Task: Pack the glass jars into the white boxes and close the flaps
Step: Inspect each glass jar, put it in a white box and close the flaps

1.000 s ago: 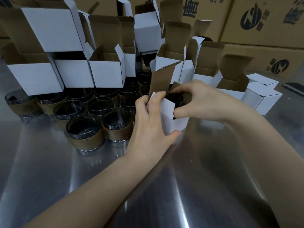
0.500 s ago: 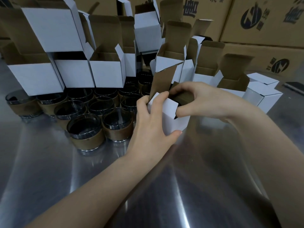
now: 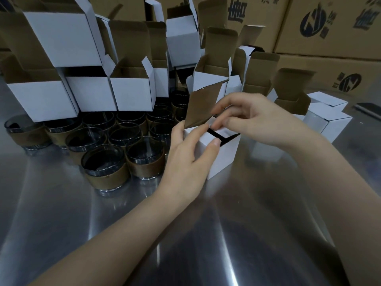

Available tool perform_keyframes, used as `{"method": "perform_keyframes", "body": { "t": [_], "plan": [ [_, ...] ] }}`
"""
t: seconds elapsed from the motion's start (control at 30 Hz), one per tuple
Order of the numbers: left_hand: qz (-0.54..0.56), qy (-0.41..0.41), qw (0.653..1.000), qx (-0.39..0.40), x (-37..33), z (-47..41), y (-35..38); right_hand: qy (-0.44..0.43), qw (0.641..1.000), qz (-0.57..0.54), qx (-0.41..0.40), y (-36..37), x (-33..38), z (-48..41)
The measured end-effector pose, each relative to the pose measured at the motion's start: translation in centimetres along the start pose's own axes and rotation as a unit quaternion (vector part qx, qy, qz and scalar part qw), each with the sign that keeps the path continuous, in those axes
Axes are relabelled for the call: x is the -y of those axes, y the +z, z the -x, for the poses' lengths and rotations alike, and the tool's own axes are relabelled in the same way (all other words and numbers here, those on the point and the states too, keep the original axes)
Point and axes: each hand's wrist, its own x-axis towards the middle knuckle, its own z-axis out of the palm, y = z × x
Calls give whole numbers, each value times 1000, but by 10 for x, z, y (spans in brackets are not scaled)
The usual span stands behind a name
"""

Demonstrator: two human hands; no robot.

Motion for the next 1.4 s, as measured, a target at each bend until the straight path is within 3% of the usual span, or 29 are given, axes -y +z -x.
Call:
{"method": "perform_keyframes", "body": {
  "t": [0.27, 0.47, 0.7, 1.03, 1.4],
  "plan": [
    [101, -31, 994, -11, -8, 0, -3, 31, 981, -149, -117, -2, -4, -12],
    [204, -16, 979, 4, -4, -3, -5, 35, 976, -198, -88, -7, -8, -8],
    [156, 32, 986, -38, -5, 2, -4, -13, 975, -221, -20, -14, -25, 0],
    [139, 42, 987, -61, -8, 2, -9, -66, 986, -152, -16, -14, -28, -1],
    [83, 56, 994, -33, -9, 3, -11, -80, 990, -118, 6, -15, -28, -1]
  ]
}}
